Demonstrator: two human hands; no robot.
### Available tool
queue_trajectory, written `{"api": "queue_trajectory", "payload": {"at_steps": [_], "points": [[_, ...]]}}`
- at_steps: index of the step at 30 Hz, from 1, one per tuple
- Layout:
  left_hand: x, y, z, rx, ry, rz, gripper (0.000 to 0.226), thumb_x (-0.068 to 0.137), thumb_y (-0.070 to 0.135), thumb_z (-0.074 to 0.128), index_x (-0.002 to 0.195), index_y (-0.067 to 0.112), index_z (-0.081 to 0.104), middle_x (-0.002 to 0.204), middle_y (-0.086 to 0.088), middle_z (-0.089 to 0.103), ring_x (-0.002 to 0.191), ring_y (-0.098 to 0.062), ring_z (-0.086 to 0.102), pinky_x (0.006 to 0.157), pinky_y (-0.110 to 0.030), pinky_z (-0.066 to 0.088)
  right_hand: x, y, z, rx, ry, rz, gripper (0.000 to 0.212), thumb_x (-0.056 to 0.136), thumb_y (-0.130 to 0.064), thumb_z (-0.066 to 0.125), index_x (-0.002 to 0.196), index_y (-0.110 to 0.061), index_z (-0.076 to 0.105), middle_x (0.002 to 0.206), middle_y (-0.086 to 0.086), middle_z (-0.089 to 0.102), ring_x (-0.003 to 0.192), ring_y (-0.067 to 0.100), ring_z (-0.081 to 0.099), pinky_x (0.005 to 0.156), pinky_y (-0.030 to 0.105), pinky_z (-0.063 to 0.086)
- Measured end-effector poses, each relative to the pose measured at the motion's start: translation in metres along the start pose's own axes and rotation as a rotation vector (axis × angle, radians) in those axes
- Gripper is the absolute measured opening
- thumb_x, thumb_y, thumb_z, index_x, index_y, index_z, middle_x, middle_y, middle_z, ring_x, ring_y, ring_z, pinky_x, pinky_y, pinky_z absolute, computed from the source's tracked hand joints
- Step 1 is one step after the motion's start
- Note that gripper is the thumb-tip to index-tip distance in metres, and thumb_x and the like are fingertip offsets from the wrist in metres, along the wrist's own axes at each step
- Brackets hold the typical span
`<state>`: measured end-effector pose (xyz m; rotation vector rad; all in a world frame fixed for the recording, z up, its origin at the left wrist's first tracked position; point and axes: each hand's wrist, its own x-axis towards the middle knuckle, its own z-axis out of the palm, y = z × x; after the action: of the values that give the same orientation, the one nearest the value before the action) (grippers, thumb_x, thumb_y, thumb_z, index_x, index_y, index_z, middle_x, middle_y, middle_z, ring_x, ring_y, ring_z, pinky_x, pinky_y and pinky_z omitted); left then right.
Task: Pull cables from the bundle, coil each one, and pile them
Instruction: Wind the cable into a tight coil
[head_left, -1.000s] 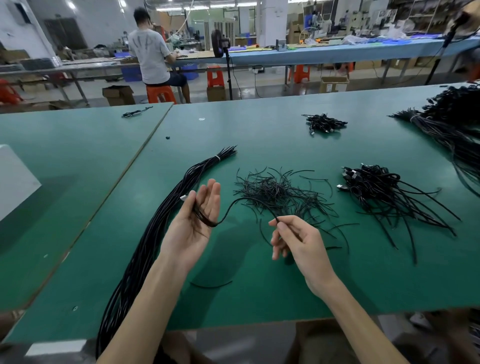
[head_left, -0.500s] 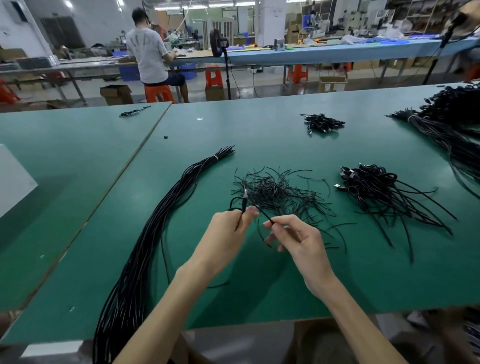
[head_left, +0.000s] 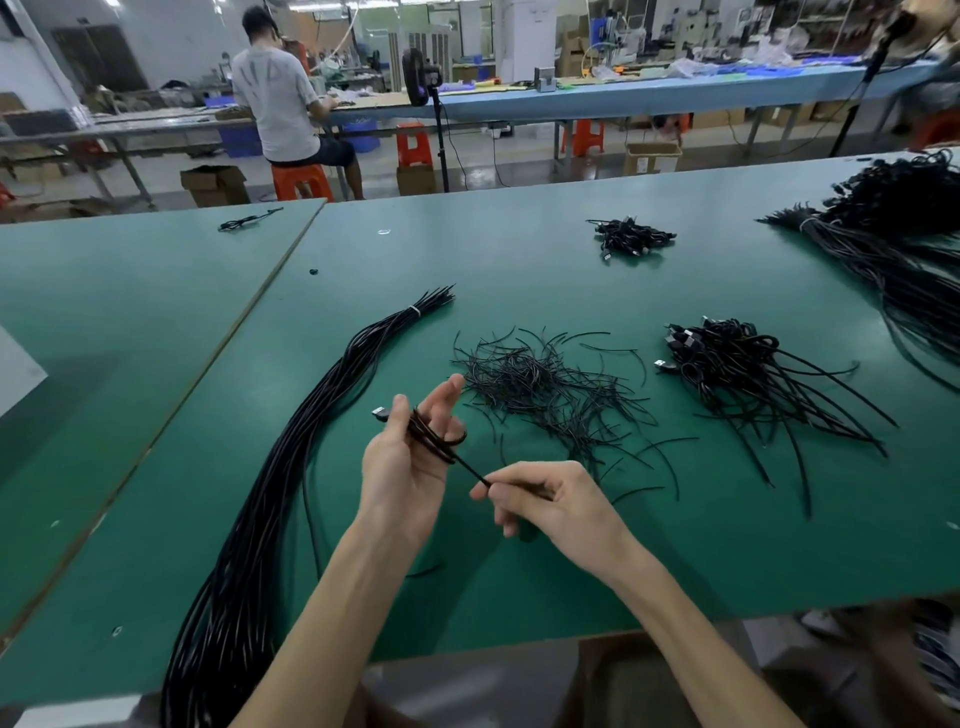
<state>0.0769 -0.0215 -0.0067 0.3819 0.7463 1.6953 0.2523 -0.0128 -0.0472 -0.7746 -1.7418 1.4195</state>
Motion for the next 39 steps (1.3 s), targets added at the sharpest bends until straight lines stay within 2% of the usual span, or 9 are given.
{"api": "queue_trajectory", "payload": {"at_steps": [3,7,12,16,20,24,27,33,39], "points": [[0.001,0.0,0.001,0.034,0.039,0.004,0.041,0.112,0.03,0.039,0.095,0.001,0.063,0.104,-0.01,0.076,0.042,-0.005,0.037,0.047,-0.016,0.04,0.0,0.003,-0.002,0.001,0.03,0.004,0.015,0.1,-0.011,0.065,0.107,-0.009,0.078,0.076,0.007,0.072,0.064,0.021,0.067,0.064,0.019,0.05],[-0.001,0.006,-0.002,0.048,-0.075,-0.035,0.036,0.111,0.031,0.041,0.082,0.015,0.053,0.076,0.004,0.06,0.037,-0.005,0.029,0.042,-0.016,0.033,0.001,0.005,0.0,-0.031,-0.008,0.019,0.018,0.1,-0.017,0.065,0.117,-0.015,0.073,0.08,0.007,0.076,0.075,0.024,0.074,0.076,0.031,0.059],[-0.011,-0.009,0.0,0.252,-0.213,-0.123,0.043,0.108,0.041,0.044,0.071,0.021,0.051,0.065,0.003,0.04,0.037,-0.004,0.025,0.047,-0.018,0.037,0.0,0.0,-0.001,-0.122,0.076,0.008,0.033,0.099,-0.048,0.058,0.114,-0.022,0.07,0.093,-0.007,0.075,0.087,0.005,0.069,0.079,0.019,0.052],[-0.017,-0.022,0.008,0.302,-0.278,-0.164,0.044,0.107,0.043,0.046,0.068,0.023,0.045,0.061,0.006,0.035,0.036,-0.004,0.023,0.045,-0.018,0.034,0.0,-0.002,-0.002,-0.032,0.163,0.008,0.02,0.102,-0.034,0.058,0.104,-0.015,0.067,0.086,0.005,0.073,0.078,0.009,0.065,0.072,0.034,0.053],[-0.017,-0.022,0.01,0.215,-0.331,-0.229,0.046,0.108,0.044,0.044,0.067,0.025,0.042,0.056,0.009,0.033,0.036,-0.008,0.03,0.048,-0.026,0.031,0.001,-0.002,-0.002,0.073,0.157,0.024,0.018,0.104,-0.028,0.058,0.107,-0.01,0.057,0.079,0.01,0.076,0.07,0.019,0.071,0.065,0.023,0.05],[-0.02,-0.024,0.011,0.238,-0.403,-0.217,0.046,0.108,0.047,0.045,0.067,0.026,0.043,0.058,0.008,0.041,0.047,-0.013,0.055,0.053,-0.032,0.041,0.002,-0.001,-0.004,0.078,0.138,-0.007,0.026,0.1,-0.029,0.062,0.102,-0.004,0.058,0.077,0.005,0.073,0.067,0.02,0.07,0.065,0.021,0.051],[-0.019,-0.026,0.009,0.233,-0.342,-0.169,0.042,0.104,0.05,0.051,0.07,0.026,0.052,0.066,0.008,0.046,0.055,-0.012,0.056,0.051,-0.032,0.045,0.001,-0.002,-0.002,0.07,0.146,0.001,0.031,0.094,-0.036,0.068,0.094,-0.007,0.059,0.078,0.006,0.073,0.069,0.017,0.07,0.065,0.022,0.052],[-0.016,-0.027,0.005,0.191,-0.363,-0.145,0.03,0.102,0.045,0.06,0.084,0.025,0.074,0.085,0.004,0.069,0.072,-0.011,0.066,0.07,-0.026,0.051,0.003,-0.004,-0.004,0.155,0.141,0.035,0.006,0.1,-0.01,0.063,0.1,-0.004,0.061,0.087,0.011,0.072,0.078,0.021,0.068,0.083,0.047,0.06],[-0.013,-0.031,0.002,0.138,-0.32,-0.138,0.024,0.097,0.043,0.069,0.084,0.023,0.073,0.086,0.002,0.068,0.069,-0.012,0.067,0.064,-0.024,0.053,0.002,-0.005,-0.002,0.149,0.113,0.051,0.007,0.1,-0.012,0.063,0.102,-0.005,0.064,0.085,0.016,0.069,0.078,0.025,0.064,0.087,0.059,0.054]]}}
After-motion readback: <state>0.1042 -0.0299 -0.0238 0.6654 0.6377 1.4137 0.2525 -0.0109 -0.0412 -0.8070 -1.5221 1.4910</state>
